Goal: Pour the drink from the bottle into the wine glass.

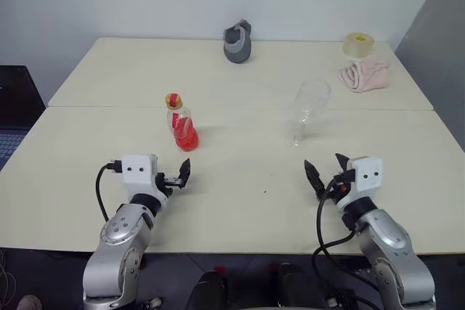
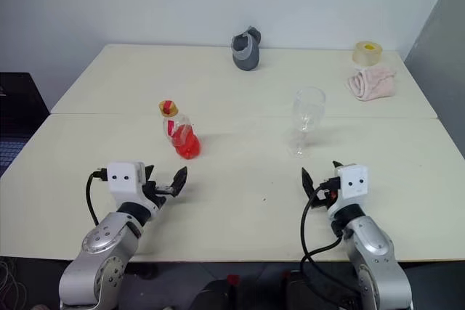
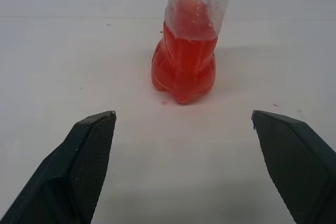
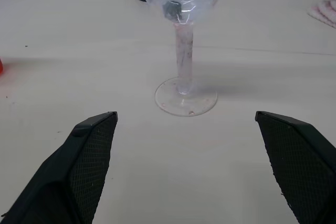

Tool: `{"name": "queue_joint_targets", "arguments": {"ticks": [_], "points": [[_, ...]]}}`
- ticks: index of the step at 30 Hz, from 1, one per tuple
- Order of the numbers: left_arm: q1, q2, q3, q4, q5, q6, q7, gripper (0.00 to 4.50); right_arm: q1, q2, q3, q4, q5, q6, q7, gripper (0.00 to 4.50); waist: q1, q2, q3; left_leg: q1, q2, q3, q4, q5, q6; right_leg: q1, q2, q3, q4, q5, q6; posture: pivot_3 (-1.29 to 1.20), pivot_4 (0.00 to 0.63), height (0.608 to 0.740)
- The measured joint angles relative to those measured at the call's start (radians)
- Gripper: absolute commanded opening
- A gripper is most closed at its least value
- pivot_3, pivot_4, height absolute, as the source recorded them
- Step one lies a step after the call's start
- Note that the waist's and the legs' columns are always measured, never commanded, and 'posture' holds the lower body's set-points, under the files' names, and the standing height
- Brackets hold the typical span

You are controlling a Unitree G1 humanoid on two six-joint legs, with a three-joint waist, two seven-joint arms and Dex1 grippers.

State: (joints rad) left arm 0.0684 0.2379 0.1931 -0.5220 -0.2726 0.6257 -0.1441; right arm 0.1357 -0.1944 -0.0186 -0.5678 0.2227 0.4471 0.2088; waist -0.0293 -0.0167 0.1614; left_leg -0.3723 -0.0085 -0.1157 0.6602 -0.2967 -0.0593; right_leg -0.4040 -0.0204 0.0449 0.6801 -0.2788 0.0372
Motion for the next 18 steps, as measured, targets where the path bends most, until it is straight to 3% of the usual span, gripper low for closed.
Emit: {"name": "queue_joint_targets", "arguments": {"ticks": [18], "points": [[-0.021, 0.007, 0.0, -0.03, -0.001, 0.028, 0.006, 4.47, 0.017, -0.003, 0.001, 0.0, 0.001, 0.003, 0.004, 4.5, 0.0, 0.0, 0.0, 0.0, 0.0, 0.0, 0.0, 0.0, 0.0, 0.0, 0.0, 0.0, 0.0, 0.0, 0.0, 0.0, 0.15, 0.74]]}}
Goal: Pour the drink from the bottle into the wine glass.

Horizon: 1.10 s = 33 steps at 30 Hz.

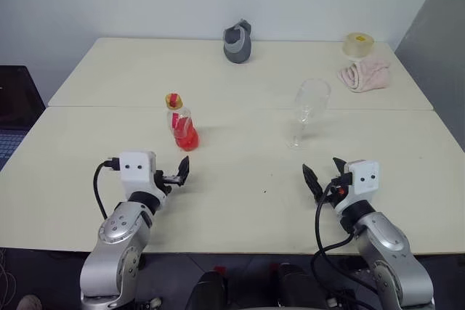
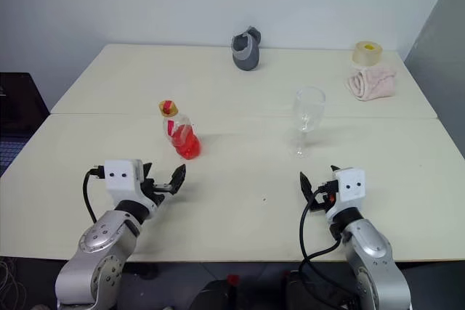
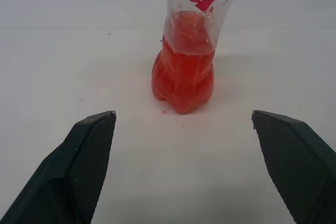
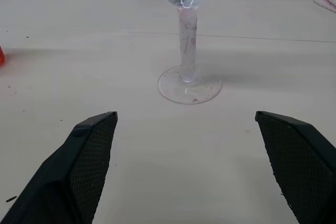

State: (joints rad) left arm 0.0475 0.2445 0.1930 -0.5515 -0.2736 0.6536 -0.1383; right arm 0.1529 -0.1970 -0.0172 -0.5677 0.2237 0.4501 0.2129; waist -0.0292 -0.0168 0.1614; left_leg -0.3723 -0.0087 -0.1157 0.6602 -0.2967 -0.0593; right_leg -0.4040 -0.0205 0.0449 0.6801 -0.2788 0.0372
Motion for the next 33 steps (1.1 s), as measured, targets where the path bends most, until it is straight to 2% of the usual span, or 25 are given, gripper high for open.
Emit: {"name": "queue_joint_targets", "arguments": {"ticks": [21, 24, 28, 33], "points": [[-0.005, -0.002, 0.001, 0.0, 0.0, 0.0, 0.005, 4.47, -0.01, -0.029, 0.004, 0.0, 0.005, 0.0, 0.034, 4.5, 0.0, 0.0, 0.0, 0.0, 0.0, 0.0, 0.0, 0.0, 0.0, 0.0, 0.0, 0.0, 0.0, 0.0, 0.0, 0.0, 0.15, 0.74], [-0.013, 0.005, 0.001, 0.011, 0.0, -0.005, -0.006, 4.47, -0.01, -0.06, 0.022, -0.003, 0.041, 0.0, 0.096, 4.5, 0.0, 0.0, 0.0, 0.0, 0.0, 0.0, 0.0, 0.0, 0.0, 0.0, 0.0, 0.0, 0.0, 0.0, 0.0, 0.0, 0.15, 0.74], [-0.072, 0.028, 0.002, 0.073, 0.001, -0.016, -0.028, 4.47, -0.026, -0.136, 0.063, -0.032, 0.139, 0.003, 0.25, 4.5, 0.0, 0.0, 0.0, 0.0, -0.001, 0.0, 0.0, 0.0, 0.0, 0.0, 0.0, -0.001, 0.0, 0.0, 0.0, 0.0, 0.15, 0.74], [-0.161, 0.05, 0.009, 0.179, 0.012, -0.08, -0.049, 4.47, -0.098, -0.215, 0.078, -0.02, 0.232, 0.008, 0.397, 4.5, 0.0, 0.0, 0.0, 0.0, -0.001, 0.0, 0.0, 0.0, 0.0, 0.001, 0.001, -0.001, 0.0, 0.0, 0.0, 0.0, 0.15, 0.74]]}}
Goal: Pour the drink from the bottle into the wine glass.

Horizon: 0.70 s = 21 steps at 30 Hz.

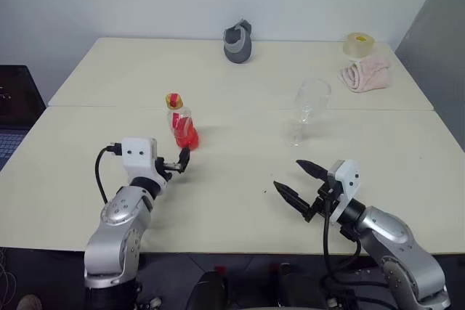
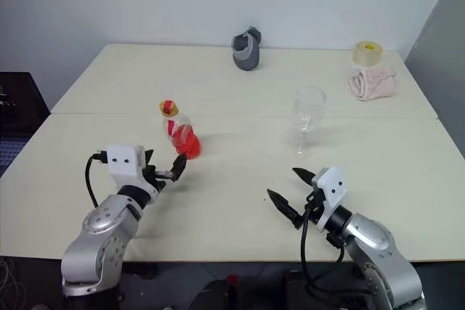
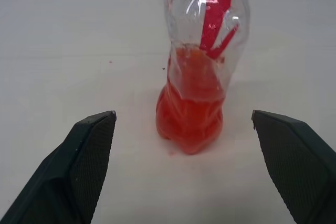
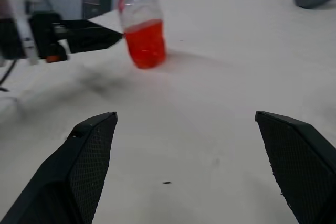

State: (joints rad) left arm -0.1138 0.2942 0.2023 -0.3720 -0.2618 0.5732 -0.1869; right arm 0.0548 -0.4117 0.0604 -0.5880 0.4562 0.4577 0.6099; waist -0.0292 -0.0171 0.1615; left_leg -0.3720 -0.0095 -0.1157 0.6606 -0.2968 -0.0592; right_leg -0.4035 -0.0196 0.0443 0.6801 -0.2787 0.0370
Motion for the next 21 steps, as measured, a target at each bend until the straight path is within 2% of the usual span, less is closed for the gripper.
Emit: {"name": "queue_joint_targets", "arguments": {"ticks": [6, 21], "points": [[-0.072, -0.002, -0.016, 0.12, 0.015, -0.074, -0.022, 4.47, -0.075, -0.006, 0.001, 0.07, 0.007, -0.001, 0.028, 4.5, 0.0, 0.0, 0.0, 0.0, 0.0, 0.0, 0.0, 0.0, 0.0, 0.0, 0.0, 0.0, 0.0, 0.0, 0.0, 0.0, 0.15, 0.74], [-0.272, -0.005, -0.051, 0.479, 0.051, -0.306, -0.099, 4.47, -0.076, 0.024, 0.014, 0.059, 0.007, 0.009, -0.023, 4.5, 0.0, 0.0, 0.0, -0.001, 0.0, -0.001, 0.001, 0.0, 0.0, 0.0, -0.001, 0.0, 0.0, 0.0, 0.0, 0.0, 0.15, 0.74]]}}
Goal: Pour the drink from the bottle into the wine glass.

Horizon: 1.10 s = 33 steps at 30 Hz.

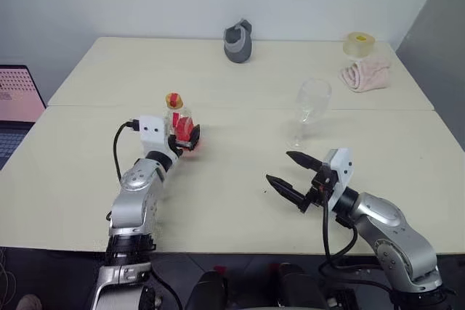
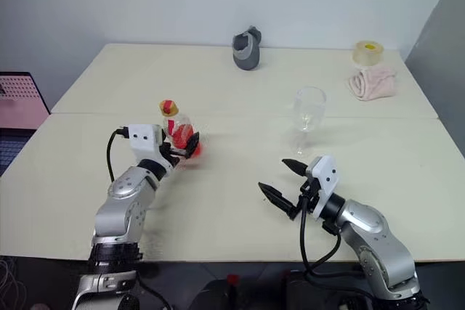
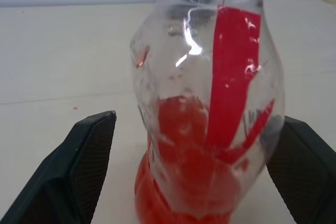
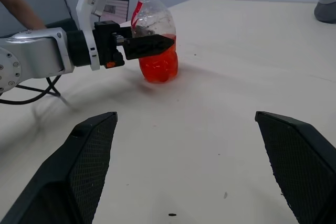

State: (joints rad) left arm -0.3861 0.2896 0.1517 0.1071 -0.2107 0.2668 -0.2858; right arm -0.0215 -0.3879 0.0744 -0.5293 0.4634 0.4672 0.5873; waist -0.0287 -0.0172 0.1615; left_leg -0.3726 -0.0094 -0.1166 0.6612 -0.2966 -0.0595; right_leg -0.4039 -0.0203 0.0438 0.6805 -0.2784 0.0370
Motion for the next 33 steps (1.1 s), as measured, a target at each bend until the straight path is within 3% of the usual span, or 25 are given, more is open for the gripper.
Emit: {"name": "queue_joint_targets", "arguments": {"ticks": [4, 7, 13, 16, 22, 33], "points": [[-0.037, -0.001, -0.01, 0.075, 0.008, -0.07, -0.027, 4.47, -0.001, 0.001, 0.0, -0.002, 0.0, 0.002, -0.008, 4.5, 0.0, 0.0, 0.0, 0.0, 0.0, 0.0, 0.0, 0.0, 0.0, 0.0, 0.0, 0.0, 0.0, 0.0, 0.0, 0.0, 0.15, 0.74], [-0.058, -0.004, -0.01, 0.116, 0.008, -0.112, -0.046, 3.92, -0.001, 0.001, 0.0, -0.012, 0.001, 0.002, -0.02, 4.5, 0.0, 0.0, 0.0, 0.0, 0.0, -0.001, 0.0, 0.0, 0.0, 0.0, 0.0, 0.0, 0.0, 0.0, 0.0, 0.0, 0.15, 0.74], [-0.067, -0.005, -0.009, 0.137, 0.008, -0.141, -0.057, 1.93, -0.003, 0.003, 0.0, -0.015, 0.001, 0.002, -0.028, 4.5, 0.0, 0.0, 0.0, 0.0, 0.0, -0.001, 0.0, 0.0, 0.0, 0.0, 0.0, -0.001, 0.0, 0.0, 0.0, 0.0, 0.15, 0.74], [-0.066, -0.004, -0.01, 0.139, 0.008, -0.141, -0.06, 1.27, -0.009, 0.005, 0.0, -0.015, 0.001, 0.002, -0.029, 4.5, -0.001, 0.0, 0.0, -0.001, 0.0, -0.001, 0.0, 0.0, 0.0, 0.0, 0.0, -0.001, 0.0, 0.0, 0.0, 0.0, 0.15, 0.74], [-0.061, 0.003, -0.01, 0.121, 0.008, -0.112, -0.06, 1.26, -0.07, 0.018, 0.002, -0.005, 0.0, 0.009, -0.037, 4.5, -0.002, 0.0, 0.0, -0.001, 0.0, -0.001, 0.0, 0.0, 0.0, 0.0, 0.0, -0.001, 0.0, 0.0, 0.0, 0.0, 0.15, 0.74], [-0.063, 0.034, -0.159, -0.028, -0.016, 0.031, -0.272, 1.26, -0.495, 0.154, 0.045, 0.26, -0.012, 0.103, -0.107, 4.5, -0.004, 0.0, 0.0, -0.002, 0.0, -0.001, 0.0, 0.002, -0.004, -0.002, 0.0, -0.001, 0.001, 0.0, 0.0, 0.0, 0.15, 0.74]]}}
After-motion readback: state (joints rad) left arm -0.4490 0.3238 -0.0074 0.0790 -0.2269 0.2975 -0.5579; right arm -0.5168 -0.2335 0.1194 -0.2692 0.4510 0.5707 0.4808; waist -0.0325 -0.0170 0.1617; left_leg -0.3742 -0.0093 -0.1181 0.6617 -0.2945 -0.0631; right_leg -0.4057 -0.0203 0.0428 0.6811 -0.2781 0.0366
